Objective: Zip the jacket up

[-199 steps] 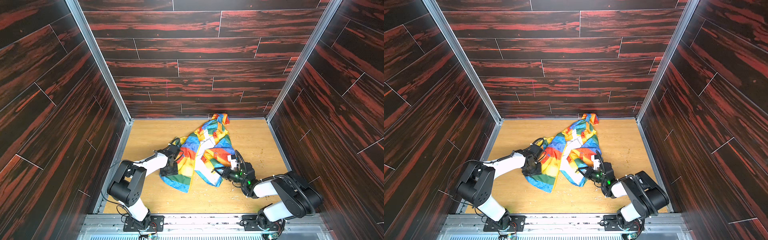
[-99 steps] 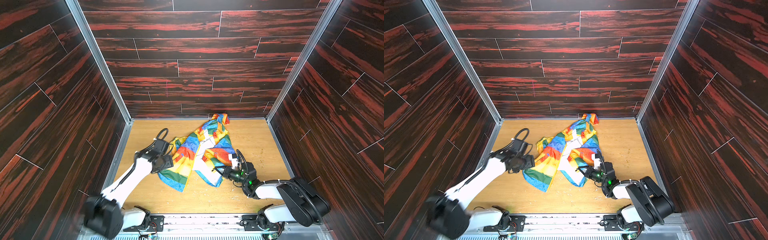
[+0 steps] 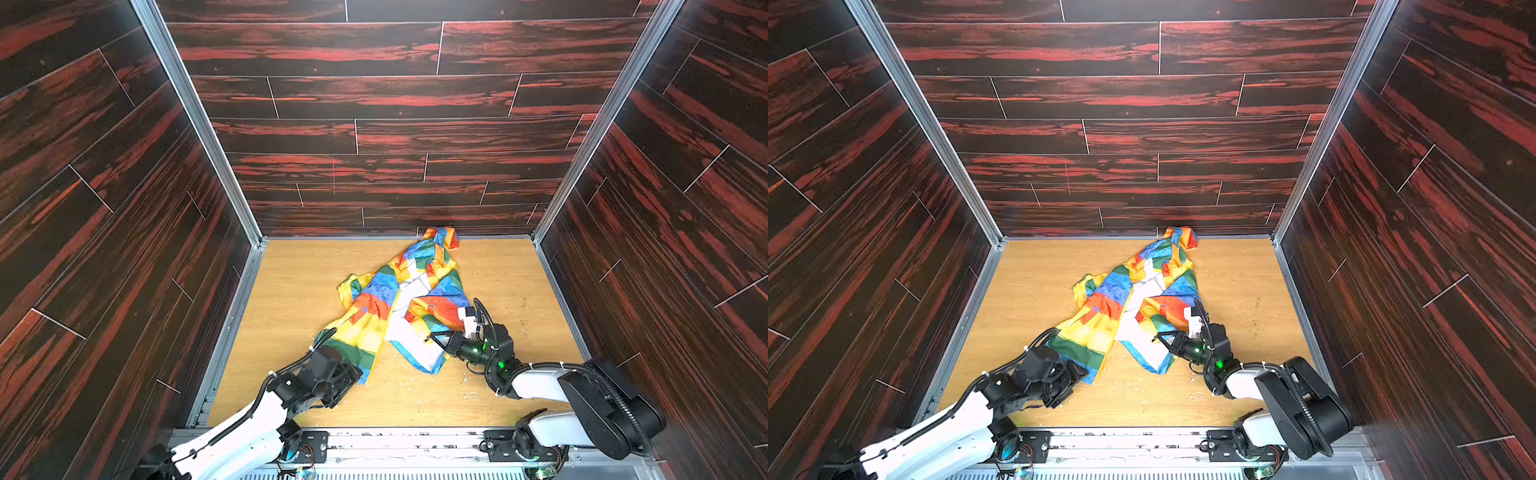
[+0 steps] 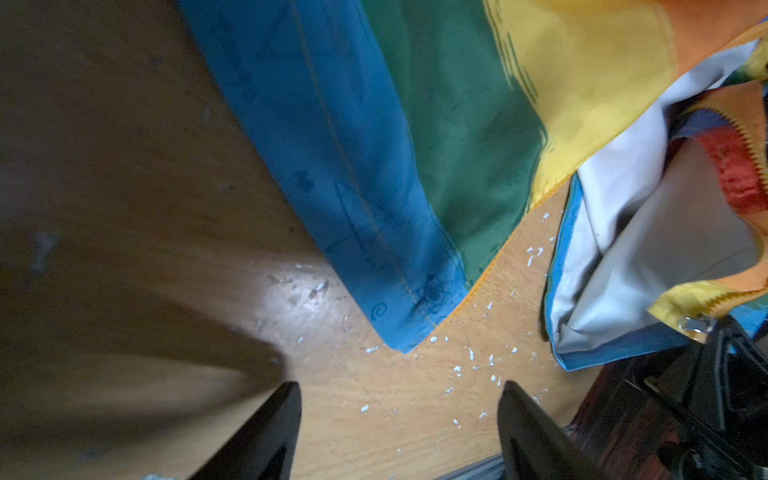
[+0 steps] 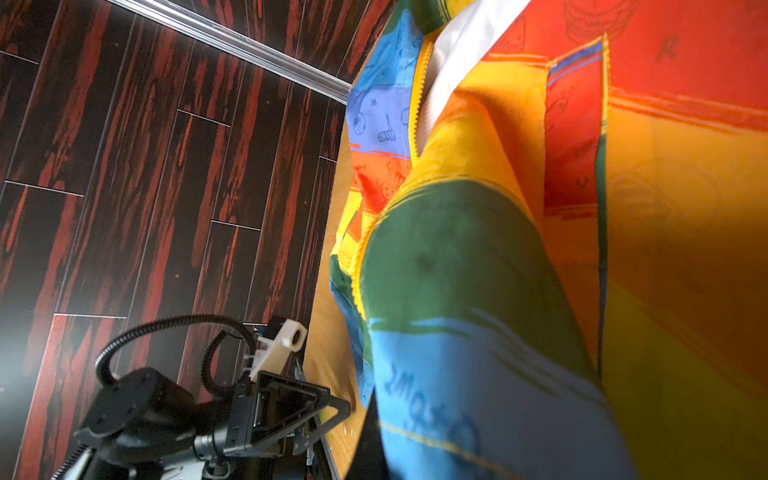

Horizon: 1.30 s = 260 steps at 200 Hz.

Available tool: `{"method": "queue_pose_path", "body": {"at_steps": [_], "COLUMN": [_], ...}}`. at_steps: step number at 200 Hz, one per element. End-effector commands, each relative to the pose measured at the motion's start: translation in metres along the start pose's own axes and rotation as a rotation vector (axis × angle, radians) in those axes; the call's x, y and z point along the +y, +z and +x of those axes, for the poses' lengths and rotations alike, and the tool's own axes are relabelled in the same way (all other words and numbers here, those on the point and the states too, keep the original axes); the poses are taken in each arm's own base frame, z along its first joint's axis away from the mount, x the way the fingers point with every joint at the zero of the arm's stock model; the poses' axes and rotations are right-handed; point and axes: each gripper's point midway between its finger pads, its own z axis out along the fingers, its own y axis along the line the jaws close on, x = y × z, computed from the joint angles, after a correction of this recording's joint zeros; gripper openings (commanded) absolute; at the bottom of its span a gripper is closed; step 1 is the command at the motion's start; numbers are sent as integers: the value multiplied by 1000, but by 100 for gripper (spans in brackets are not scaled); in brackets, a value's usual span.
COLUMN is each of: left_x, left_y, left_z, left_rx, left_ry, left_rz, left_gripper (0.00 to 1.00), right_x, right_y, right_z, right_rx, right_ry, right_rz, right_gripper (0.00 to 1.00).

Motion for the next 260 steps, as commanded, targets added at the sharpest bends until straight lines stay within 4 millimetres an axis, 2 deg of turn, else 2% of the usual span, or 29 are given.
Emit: {"method": "queue_pose_path", "body": {"at_steps": [1, 27, 65, 101, 115, 166, 217, 260], "left_x": [-10, -12, -14, 9, 14, 12, -6, -36], "left_y": [1, 6, 24, 41, 41, 29, 16, 22], "left_z": [-7, -7, -4, -3, -6, -28, -47, -36], "left_rx": [-46, -44, -40, -86, -118, -270, -388, -330], "left_ry": [-161, -172, -193, -213, -194, -114, -59, 24], "left_rz": [86, 84, 84, 39, 28, 47, 115, 191], "left_gripper": [77, 77, 74, 72, 72, 72, 74, 75], "right_x": [10, 10, 11, 12, 13, 15, 16, 17], "right_y": [1, 3, 4, 4, 4, 6, 6, 7], "right_z": [-5, -7, -9, -10, -10, -11, -11, -12], "right_rx": [-17, -19, -22, -23, -21, -15, -11, -9], "right_ry": [-27, -25, -23, -26, -26, -30, -32, -36], "right_rz": [-24, -26, -29, -28, -26, -30, -30, -29], "right_gripper": [0, 0, 0, 0, 0, 0, 0, 0]}}
